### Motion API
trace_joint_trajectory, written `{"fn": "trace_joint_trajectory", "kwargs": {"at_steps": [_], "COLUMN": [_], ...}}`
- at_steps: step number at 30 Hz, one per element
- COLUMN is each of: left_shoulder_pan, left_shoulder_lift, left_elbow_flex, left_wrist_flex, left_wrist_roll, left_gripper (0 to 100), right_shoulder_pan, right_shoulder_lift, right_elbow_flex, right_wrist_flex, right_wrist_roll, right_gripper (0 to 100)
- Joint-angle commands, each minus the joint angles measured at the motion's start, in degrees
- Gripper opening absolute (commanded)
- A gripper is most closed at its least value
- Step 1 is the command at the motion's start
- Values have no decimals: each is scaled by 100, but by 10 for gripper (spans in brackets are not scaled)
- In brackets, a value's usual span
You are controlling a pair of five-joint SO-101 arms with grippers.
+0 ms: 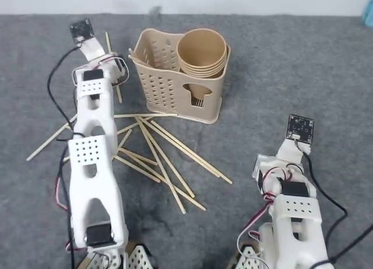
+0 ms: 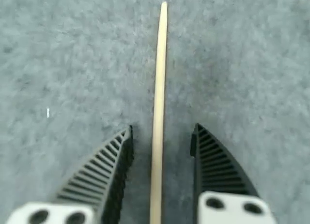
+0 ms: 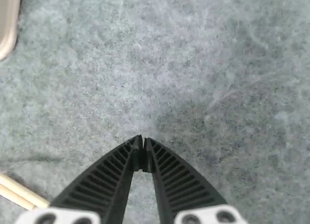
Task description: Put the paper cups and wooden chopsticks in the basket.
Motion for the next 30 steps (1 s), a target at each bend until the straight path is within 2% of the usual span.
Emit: {"fn": "trace_joint_trajectory", "kwargs": {"at_steps": [1,4,8,10,16,26,30], "left_shoulder_pan": [9,9,18,18,-26,404,431], "left_shoulder_lift": [677,1284,1776,1785,914,-1125,-1864], "left_elbow_flex": [-1411,-2404,-3530,-3644,-3626,-3626,-3600], "left_wrist_flex": [343,791,1354,1714,2936,5873,5855], "left_wrist_roll": [26,26,26,26,18,18,53], "left_gripper": [191,171,7,20,11,11,11], "right_shoulder_pan": [-4,-4,4,4,13,22,31], "right_shoulder_lift": [-154,-154,-154,-154,-154,-154,-154], "right_elbow_flex": [-26,-35,-35,-35,-35,-35,-35], "right_wrist_flex": [-92,-101,-101,-101,-110,-110,-101], "right_wrist_roll": [-26,-26,-26,-26,-26,-26,-35], "right_gripper": [9,9,9,9,9,9,9]}}
